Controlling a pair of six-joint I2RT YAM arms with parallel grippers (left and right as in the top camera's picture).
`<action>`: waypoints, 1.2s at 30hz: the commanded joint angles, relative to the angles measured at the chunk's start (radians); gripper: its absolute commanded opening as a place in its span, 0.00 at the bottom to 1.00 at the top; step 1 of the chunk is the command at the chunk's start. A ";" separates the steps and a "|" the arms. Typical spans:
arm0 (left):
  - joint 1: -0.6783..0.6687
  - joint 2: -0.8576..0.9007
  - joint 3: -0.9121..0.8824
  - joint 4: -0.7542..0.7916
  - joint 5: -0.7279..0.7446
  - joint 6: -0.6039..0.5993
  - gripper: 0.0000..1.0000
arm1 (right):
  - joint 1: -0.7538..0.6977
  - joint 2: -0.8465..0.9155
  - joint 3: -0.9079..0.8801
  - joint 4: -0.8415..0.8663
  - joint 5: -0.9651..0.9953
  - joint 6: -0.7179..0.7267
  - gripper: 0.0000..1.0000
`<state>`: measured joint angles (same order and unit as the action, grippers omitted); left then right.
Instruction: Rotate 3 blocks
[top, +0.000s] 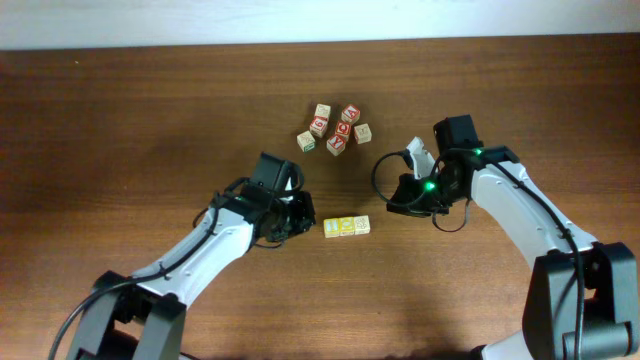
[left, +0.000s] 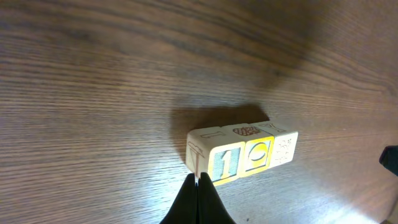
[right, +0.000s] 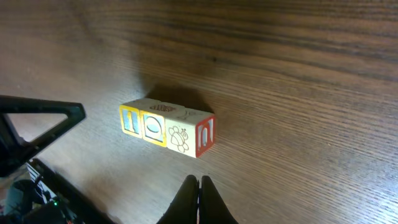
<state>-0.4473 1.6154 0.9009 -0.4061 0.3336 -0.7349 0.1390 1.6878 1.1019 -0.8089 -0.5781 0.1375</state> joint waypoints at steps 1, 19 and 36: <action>-0.015 0.059 -0.013 0.017 0.026 -0.065 0.00 | 0.007 0.003 -0.010 0.003 -0.011 0.022 0.04; -0.032 0.131 -0.014 0.099 0.095 -0.034 0.00 | 0.007 0.003 -0.010 -0.003 0.014 0.021 0.04; -0.043 0.131 -0.014 0.103 0.123 0.026 0.00 | 0.007 0.043 -0.016 0.017 0.062 -0.082 0.04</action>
<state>-0.4862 1.7397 0.8974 -0.3058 0.4389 -0.7296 0.1394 1.7199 1.1011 -0.7944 -0.5213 0.0700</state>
